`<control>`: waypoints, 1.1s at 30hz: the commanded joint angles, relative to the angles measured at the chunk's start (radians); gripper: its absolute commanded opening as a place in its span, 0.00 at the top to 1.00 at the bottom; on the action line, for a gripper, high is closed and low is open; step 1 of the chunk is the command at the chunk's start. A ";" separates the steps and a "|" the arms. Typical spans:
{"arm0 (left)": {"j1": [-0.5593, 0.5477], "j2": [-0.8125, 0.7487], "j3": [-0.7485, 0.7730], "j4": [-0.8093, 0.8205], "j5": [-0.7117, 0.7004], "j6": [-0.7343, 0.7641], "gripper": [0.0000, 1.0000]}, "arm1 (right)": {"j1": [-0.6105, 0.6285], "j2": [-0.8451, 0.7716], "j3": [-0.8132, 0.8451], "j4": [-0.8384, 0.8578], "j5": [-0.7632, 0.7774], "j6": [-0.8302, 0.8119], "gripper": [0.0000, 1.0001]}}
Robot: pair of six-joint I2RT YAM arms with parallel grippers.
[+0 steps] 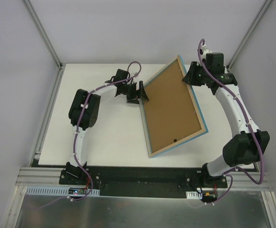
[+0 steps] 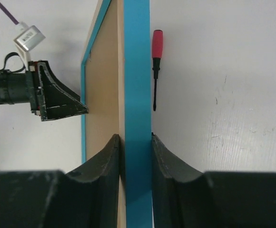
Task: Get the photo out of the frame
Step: Turn over the photo frame at the center of the board.
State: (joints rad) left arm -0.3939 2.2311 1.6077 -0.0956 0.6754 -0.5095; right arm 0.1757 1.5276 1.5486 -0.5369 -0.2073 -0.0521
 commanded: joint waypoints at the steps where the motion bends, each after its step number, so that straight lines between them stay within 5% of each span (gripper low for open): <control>1: -0.010 0.022 -0.012 -0.039 -0.017 0.015 0.21 | -0.015 0.049 -0.054 -0.095 0.005 -0.025 1.00; 19: 0.208 -0.214 -0.198 -0.139 0.069 0.163 0.25 | -0.022 0.126 -0.320 0.150 -0.131 0.029 1.00; 33: 0.297 -0.266 -0.261 -0.199 0.085 0.246 0.25 | 0.048 0.289 -0.357 0.273 -0.247 0.106 1.00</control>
State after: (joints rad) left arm -0.1272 2.0319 1.3582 -0.2535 0.7250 -0.3138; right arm 0.1642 1.7847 1.1942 -0.3096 -0.4591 0.0525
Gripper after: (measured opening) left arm 0.753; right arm 0.280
